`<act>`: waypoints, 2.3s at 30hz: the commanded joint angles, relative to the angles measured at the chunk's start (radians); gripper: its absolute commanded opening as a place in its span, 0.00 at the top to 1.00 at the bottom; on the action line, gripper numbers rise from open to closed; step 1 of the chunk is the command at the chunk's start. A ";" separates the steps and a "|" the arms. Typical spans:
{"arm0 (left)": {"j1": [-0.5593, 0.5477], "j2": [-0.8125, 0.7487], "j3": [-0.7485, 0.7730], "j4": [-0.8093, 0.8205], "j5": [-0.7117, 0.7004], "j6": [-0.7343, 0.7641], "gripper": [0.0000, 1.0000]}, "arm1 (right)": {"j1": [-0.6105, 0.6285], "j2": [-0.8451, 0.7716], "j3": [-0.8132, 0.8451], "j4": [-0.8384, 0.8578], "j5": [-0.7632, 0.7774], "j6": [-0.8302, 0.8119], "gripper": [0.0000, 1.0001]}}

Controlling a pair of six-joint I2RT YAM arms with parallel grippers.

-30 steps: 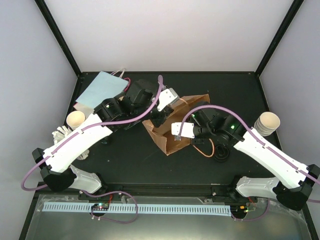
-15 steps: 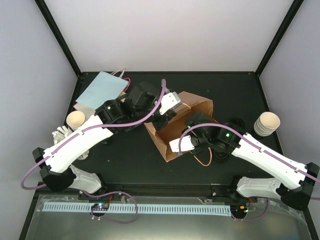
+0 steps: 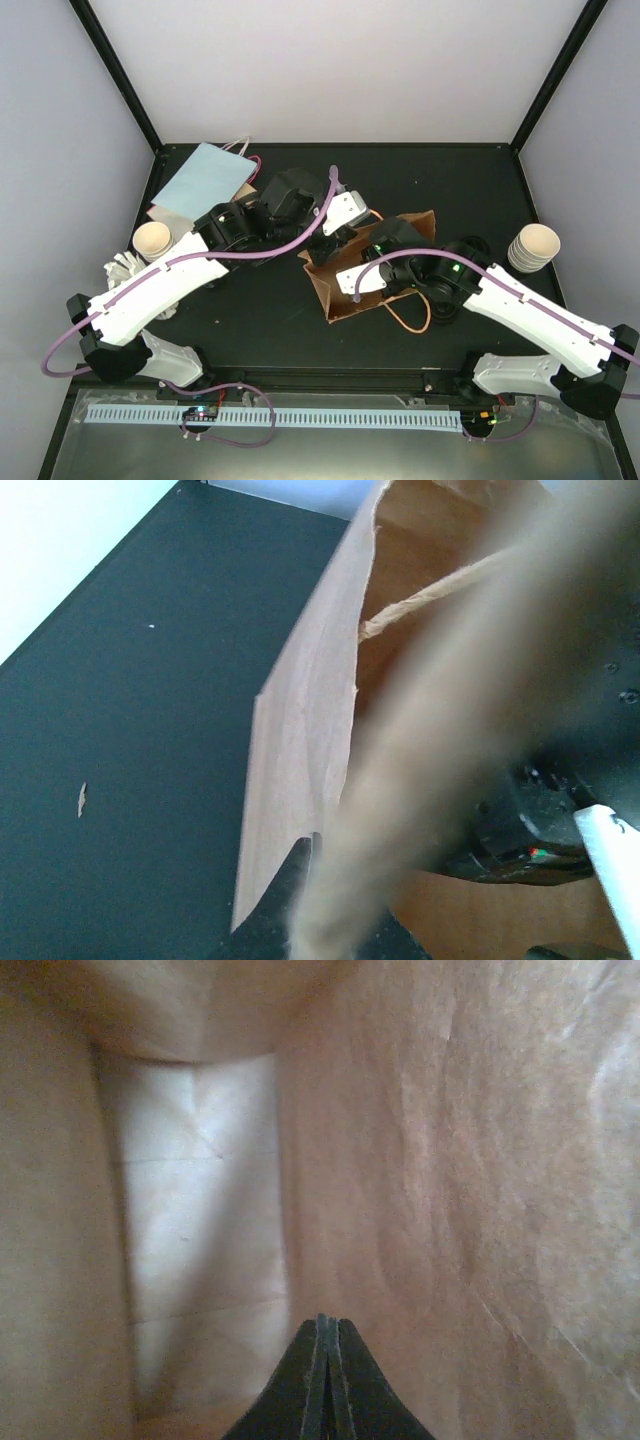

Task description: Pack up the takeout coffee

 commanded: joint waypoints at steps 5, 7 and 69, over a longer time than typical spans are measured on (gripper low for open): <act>-0.023 -0.026 -0.006 0.005 0.009 0.019 0.99 | 0.005 0.005 -0.073 0.052 -0.006 -0.069 0.99; -0.023 -0.031 -0.008 0.009 0.007 0.017 0.98 | 0.005 0.002 -0.104 0.067 -0.008 -0.059 0.99; -0.122 0.082 0.107 -0.082 -0.484 0.073 0.99 | 0.094 -0.089 0.082 0.231 0.137 0.173 0.99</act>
